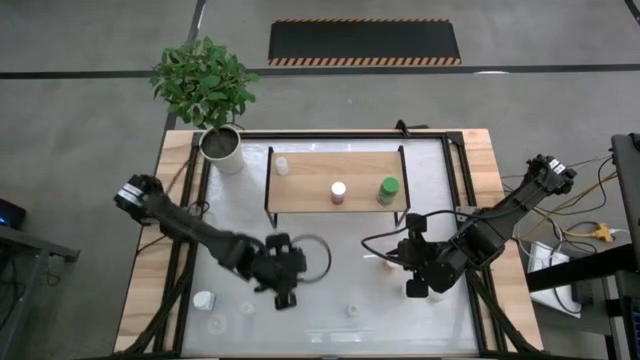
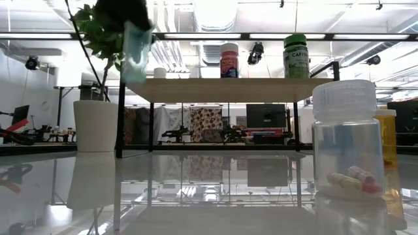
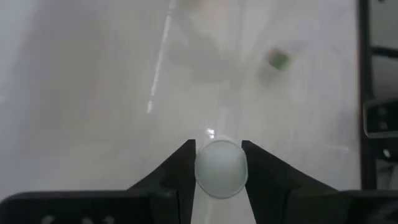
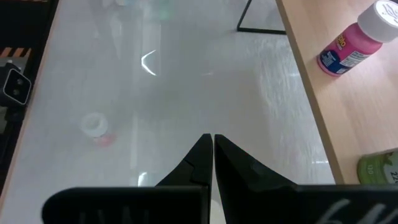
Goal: Pick and place medicine bottles onto shelf by color
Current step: Put the blue pill bottle on the shelf
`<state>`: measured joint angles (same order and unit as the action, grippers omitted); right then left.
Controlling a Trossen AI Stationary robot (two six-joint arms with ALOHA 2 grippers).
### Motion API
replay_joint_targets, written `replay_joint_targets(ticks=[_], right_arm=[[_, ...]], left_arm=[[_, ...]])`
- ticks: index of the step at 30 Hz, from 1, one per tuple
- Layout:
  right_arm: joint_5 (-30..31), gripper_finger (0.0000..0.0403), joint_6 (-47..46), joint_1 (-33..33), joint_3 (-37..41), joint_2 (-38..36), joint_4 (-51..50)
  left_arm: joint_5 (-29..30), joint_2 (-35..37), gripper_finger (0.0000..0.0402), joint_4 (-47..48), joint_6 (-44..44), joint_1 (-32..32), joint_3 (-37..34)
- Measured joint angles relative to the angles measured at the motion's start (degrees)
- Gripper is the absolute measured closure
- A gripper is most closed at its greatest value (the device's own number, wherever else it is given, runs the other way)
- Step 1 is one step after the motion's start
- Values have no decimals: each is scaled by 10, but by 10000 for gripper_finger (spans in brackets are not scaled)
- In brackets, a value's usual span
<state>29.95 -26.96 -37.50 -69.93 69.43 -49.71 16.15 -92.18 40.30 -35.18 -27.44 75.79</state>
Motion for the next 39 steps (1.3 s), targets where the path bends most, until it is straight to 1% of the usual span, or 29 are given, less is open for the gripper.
replay_joint_targets(ticks=[2, 4, 11, 16, 22, 30, 39], right_arm=[[0, 394, 0, 0, 0, 0, 0], [0, 394, 0, -1, 0, 0, 0], [0, 394, 0, -2, 0, 0, 6], [1, 394, 0, -1, 2, 0, 8], [1, 394, -8, -1, 13, 0, 9], [1, 394, -17, -1, 36, 0, 9], [2, 394, -25, -1, 37, 0, 12]], left_arm=[[8, 22, 304, 49, 2, 27, 23], [19, 47, 303, 63, 10, 58, 37], [82, 137, 302, 110, 14, 175, 34], [84, 162, 301, 132, 26, 232, 33], [53, 153, 300, 139, 28, 245, 27], [52, 146, 300, 144, 10, 246, -11], [54, 145, 300, 143, -5, 247, -12]])
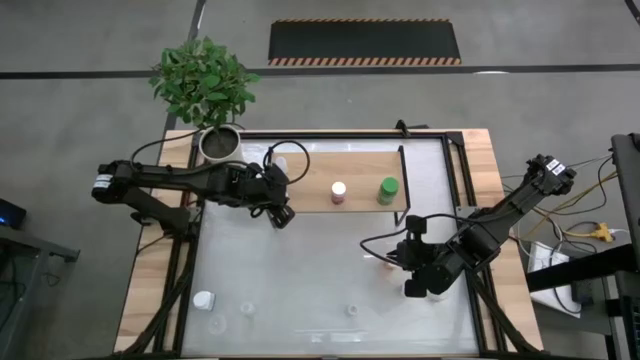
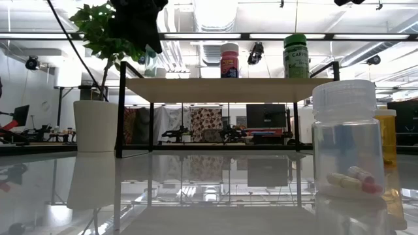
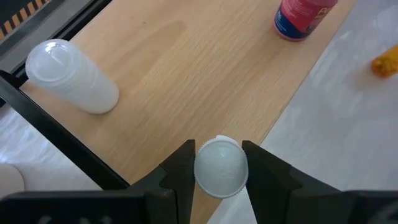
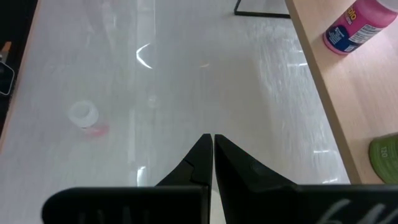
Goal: Pick and place medicine bottles onto shelf by color
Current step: Put the blue pill bottle on the shelf, then put the transparent pill bottle on the shelf
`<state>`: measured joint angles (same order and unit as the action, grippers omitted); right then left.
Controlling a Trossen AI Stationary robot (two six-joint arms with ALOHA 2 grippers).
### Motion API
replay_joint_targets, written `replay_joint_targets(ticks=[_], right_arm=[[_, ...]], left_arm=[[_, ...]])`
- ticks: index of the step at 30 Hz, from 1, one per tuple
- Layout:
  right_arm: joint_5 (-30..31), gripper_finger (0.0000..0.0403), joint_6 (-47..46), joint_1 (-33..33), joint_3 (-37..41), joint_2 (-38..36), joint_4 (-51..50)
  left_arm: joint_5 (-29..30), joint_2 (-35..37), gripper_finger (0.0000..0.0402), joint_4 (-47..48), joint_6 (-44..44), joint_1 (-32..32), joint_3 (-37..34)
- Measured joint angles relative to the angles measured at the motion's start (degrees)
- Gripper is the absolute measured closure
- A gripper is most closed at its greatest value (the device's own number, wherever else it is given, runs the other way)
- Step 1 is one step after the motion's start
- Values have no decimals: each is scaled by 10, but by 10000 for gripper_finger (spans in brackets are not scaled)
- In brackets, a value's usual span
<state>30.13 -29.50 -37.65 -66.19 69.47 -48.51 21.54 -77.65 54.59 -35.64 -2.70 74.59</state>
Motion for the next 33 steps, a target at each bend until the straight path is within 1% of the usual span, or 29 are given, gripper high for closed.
replay_joint_targets(ticks=[15, 18, 26, 29, 33], right_arm=[[0, 394, -1, 0, 0, 0, 0], [0, 394, -1, 0, 0, 0, 0], [2, 394, -1, 0, 0, 0, 0], [13, 394, -1, 0, 0, 0, 0], [16, 394, -1, 0, 0, 0, 3]], left_arm=[[2, -3, 298, 0, 0, 0, 0], [2, -3, 284, 0, 4, 0, 0], [2, -3, 226, 4, 4, 0, 0], [2, -3, 215, 5, 4, 0, 0], [0, -2, 212, 5, 5, 0, 0]])
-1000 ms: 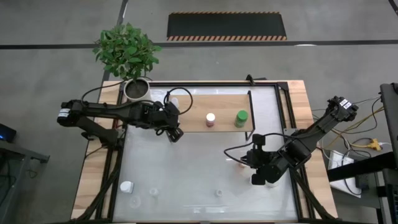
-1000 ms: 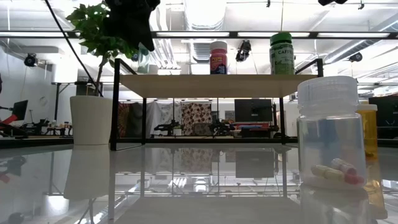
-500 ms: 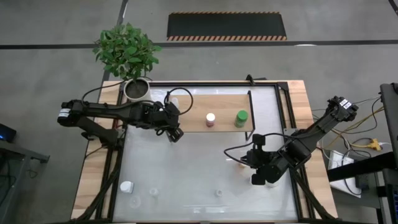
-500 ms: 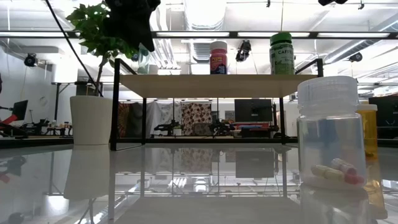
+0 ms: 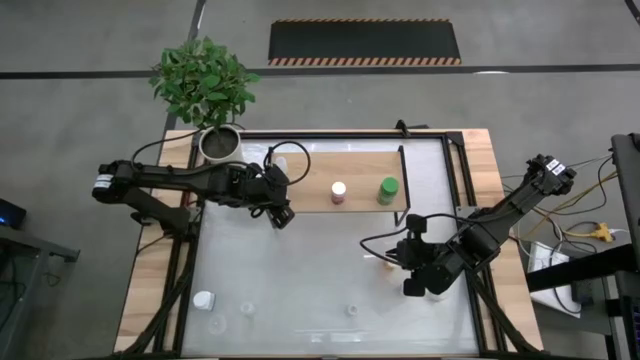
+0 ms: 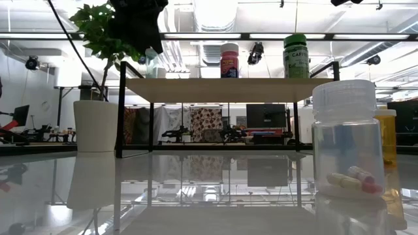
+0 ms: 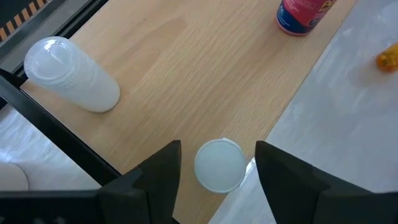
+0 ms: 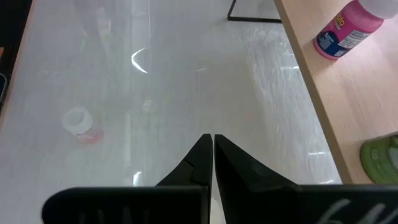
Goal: Pick and place medicine bottles onto shelf by color
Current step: Put the transparent pill bottle on the shelf
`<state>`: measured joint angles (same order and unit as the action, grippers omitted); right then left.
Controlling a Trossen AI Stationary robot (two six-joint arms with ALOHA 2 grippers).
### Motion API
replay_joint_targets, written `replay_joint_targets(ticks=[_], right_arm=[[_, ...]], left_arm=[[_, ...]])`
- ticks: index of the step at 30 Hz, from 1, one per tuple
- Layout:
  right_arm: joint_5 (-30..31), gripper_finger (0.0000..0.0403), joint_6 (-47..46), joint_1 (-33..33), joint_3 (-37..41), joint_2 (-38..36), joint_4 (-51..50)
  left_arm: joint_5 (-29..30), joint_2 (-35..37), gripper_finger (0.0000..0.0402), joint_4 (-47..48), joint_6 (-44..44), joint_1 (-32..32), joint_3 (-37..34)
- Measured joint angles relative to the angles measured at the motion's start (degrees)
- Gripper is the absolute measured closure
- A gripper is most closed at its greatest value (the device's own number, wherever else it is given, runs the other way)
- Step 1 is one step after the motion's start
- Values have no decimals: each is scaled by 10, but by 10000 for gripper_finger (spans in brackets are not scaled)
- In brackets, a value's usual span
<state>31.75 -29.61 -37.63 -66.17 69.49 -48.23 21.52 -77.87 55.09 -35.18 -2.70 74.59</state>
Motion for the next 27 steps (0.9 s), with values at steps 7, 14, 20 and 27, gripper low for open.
replay_joint_targets(ticks=[7, 14, 20, 27], right_arm=[[9, 394, 0, 0, 0, 0, 10], [-36, 390, -15, 1, 2, 1, 50], [-80, 323, -13, -2, 3, 34, 87], [-98, 200, 27, -6, 2, 116, 151]], left_arm=[[-1, 4, 212, 16, 1, 0, 12], [-2, 30, 212, 14, 28, 0, 50], [3, 52, 212, -45, 59, -11, 65], [4, 54, 212, -190, 131, -72, 55]])
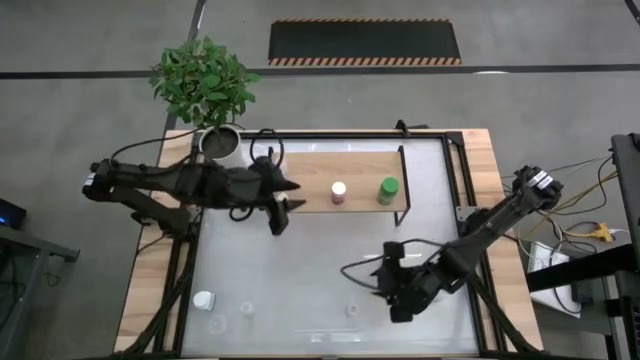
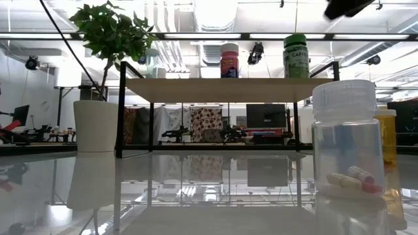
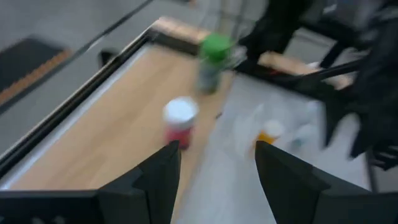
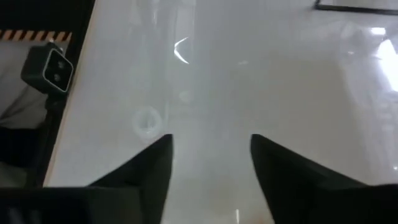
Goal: Pick and place medicine bottles onto shelf by color
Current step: Put the transparent pill bottle on the shelf
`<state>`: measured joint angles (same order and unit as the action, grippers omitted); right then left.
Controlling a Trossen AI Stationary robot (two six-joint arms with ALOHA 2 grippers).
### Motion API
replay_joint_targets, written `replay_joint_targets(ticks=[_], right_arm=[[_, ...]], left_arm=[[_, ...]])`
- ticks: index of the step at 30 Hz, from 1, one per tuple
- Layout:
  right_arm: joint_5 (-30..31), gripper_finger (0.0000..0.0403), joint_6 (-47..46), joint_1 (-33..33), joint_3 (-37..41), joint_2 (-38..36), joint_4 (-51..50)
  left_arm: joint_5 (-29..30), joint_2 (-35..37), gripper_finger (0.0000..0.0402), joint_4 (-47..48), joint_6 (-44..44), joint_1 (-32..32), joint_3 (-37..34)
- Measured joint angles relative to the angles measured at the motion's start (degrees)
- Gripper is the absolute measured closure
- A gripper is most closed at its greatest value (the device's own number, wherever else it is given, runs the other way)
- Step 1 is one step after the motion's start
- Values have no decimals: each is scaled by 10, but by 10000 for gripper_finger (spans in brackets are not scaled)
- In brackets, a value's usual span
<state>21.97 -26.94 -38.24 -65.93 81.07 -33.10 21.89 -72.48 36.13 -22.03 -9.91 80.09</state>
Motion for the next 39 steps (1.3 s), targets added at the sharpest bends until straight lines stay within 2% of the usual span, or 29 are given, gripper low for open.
replay_joint_targets(ticks=[6, 12, 21, 30, 39], right_arm=[[-43, 131, 56, -6, 0, 71, 85], [-49, 117, 65, -7, 0, 131, 139], [-40, 149, 69, -8, 0, 186, 191], [-21, 187, 69, -7, 0, 211, 213], [-20, 266, 66, -7, 0, 211, 215]], left_arm=[[0, -16, 212, -107, 71, -69, -10], [0, -36, 212, -165, 95, -130, -11], [28, -60, 212, -196, 109, -189, -11], [47, -71, 212, -203, 109, -211, -12], [59, -71, 212, -207, 134, -213, -14]])
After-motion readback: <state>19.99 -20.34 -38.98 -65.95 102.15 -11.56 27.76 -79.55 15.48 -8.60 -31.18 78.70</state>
